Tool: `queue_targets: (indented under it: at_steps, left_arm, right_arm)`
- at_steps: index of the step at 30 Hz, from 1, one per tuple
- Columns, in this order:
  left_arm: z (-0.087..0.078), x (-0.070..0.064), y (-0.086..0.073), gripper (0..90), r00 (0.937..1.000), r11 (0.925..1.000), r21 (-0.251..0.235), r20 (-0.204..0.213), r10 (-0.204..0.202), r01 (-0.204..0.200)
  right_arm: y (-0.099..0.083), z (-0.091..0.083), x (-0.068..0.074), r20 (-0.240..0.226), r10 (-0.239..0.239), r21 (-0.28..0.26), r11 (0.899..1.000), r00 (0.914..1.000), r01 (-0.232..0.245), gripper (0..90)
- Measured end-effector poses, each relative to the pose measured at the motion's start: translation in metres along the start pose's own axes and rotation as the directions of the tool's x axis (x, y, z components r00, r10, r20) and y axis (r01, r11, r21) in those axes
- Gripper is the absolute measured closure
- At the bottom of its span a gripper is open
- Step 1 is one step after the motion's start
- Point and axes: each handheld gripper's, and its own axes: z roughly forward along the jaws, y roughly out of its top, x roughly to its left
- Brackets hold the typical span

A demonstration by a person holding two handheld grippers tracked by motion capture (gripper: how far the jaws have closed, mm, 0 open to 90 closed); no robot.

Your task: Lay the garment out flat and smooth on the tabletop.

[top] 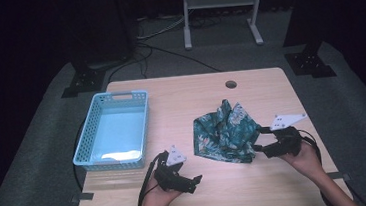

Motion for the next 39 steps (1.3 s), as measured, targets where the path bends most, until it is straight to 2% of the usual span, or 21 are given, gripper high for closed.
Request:
queue_targets:
  at_steps: [12, 16, 18, 20, 27, 35, 39]
  left_arm:
    - [-0.002, 0.000, 0.000, 3.0, 1.0000, 1.0000, -0.006, 0.002, -0.002, 0.002]
    - [-0.001, -0.001, 0.000, 3.0, 1.0000, 1.0000, -0.007, 0.007, 0.000, 0.000]
    - [-0.001, -0.001, 0.000, 3.0, 1.0000, 1.0000, -0.007, 0.007, 0.000, 0.000]
    - [-0.001, -0.001, 0.000, 2.9, 1.0000, 1.0000, -0.006, 0.008, -0.001, 0.001]
    - [-0.004, -0.001, 0.000, 3.0, 1.0000, 0.9999, -0.013, 0.001, -0.002, 0.002]
    - [-0.004, 0.001, -0.001, 3.0, 1.0000, 0.9999, -0.011, 0.000, -0.009, 0.009]
    - [-0.004, 0.000, -0.001, 3.0, 0.9999, 0.9999, -0.012, 0.005, -0.012, 0.012]
  right_arm:
    - [0.018, 0.027, -0.004, -0.018, -0.019, 0.039, 0.999, 0.9997, 0.020, 26.0]
    - [0.023, 0.039, -0.008, -0.030, -0.007, 0.054, 0.999, 0.9995, 0.008, 26.3]
    - [0.024, 0.048, -0.009, -0.035, 0.000, 0.082, 0.997, 0.9994, 0.003, 26.7]
    - [0.024, 0.056, -0.010, -0.040, 0.003, 0.102, 0.995, 0.9992, 0.001, 31.5]
    - [0.024, 0.074, -0.008, -0.030, -0.001, 0.141, 0.990, 0.9995, 0.006, 34.1]
    - [0.022, 0.080, -0.008, -0.013, -0.023, 0.165, 0.986, 0.9997, 0.025, 46.6]
    - [0.022, 0.082, -0.005, -0.010, -0.044, 0.179, 0.983, 0.9990, 0.045, 48.8]
